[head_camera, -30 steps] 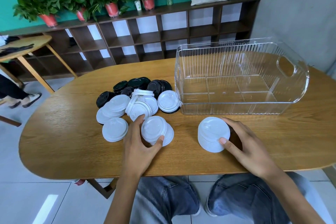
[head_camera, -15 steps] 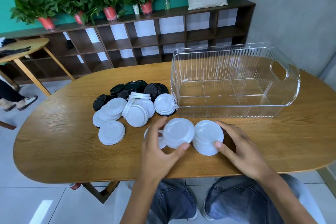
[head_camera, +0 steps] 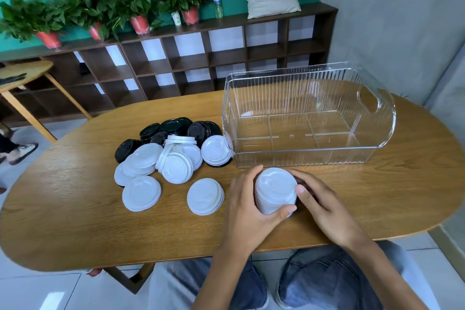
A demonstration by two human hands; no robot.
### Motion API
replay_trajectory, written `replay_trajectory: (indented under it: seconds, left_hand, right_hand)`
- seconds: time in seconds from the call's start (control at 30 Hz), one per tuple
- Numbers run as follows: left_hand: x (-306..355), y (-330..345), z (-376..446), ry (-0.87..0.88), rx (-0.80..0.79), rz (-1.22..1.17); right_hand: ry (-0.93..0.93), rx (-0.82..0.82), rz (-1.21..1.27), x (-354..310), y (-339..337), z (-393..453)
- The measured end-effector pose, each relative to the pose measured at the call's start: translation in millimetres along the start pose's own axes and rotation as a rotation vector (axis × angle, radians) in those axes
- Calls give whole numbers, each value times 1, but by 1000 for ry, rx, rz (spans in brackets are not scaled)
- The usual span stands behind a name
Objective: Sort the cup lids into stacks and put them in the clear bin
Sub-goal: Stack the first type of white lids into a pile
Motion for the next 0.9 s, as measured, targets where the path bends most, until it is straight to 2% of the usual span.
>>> replay_trajectory:
  seconds: [0.37,0.9]
  left_hand:
    - [-31,4,-5,-161,-46,-96]
    - [-30,6,-5,-206,-112,-91]
  right_hand:
    - [-38,11,-58,1,0,0]
    - [-36,-6,-197,-2,2,0]
Point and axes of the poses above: each hand's wrist, its own z-axis towards the middle knuckle, its own y-axis out of the palm, x = y × z, the point moved 9 cm from there along z, towards the middle knuckle, and after that the axes turned 6 degrees about -y, right-handed, at the moved point
